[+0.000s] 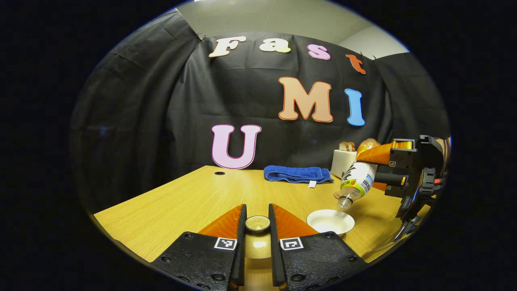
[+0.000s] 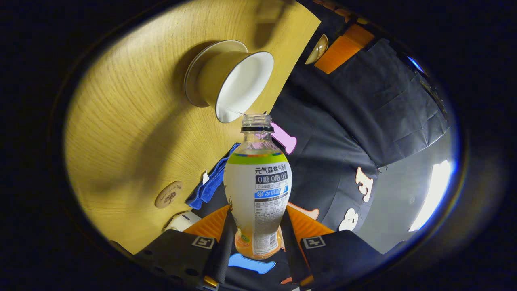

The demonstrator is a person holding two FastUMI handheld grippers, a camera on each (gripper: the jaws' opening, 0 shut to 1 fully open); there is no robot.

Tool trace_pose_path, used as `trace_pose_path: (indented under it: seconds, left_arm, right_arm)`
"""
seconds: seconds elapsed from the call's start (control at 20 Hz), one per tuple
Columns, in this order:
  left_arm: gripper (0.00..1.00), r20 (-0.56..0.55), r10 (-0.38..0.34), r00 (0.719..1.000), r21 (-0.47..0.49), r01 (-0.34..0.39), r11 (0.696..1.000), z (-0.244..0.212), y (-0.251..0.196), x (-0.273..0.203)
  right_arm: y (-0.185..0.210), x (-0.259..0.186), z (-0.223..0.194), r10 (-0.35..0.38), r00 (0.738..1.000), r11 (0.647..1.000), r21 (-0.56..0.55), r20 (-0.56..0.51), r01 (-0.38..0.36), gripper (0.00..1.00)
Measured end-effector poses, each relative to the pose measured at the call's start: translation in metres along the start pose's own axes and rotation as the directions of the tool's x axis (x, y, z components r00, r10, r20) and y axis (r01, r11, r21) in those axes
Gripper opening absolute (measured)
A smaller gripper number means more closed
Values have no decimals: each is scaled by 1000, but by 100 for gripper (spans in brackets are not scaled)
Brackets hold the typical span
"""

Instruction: Open the teacup lid with one hand, grasp the water bottle and pour water into the teacup with the other hand; after pouring, place the water bottle on the coaster and then close the teacup lid.

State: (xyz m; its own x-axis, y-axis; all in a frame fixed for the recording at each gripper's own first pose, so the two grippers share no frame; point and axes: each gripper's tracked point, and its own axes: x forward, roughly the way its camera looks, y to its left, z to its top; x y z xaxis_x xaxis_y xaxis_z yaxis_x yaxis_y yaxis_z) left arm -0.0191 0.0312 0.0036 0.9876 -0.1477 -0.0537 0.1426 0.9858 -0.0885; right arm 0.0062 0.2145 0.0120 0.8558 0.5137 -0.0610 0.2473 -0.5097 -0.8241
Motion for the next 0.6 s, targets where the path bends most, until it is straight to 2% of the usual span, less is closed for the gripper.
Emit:
trace_pose_path:
  seconds: [0.3, 0.6]
  left_arm:
    - [24, -1, -2, 1000, 10, 2, 1000, 3, -2, -1]
    - [24, -3, -19, 1000, 11, 19, 1000, 5, -10, -1]
  right_arm:
    - [1, 4, 1, -1, 1000, 1000, -1, 7, 1, 64]
    - [11, 11, -6, 36, 999, 999, 22, 11, -36, 64]
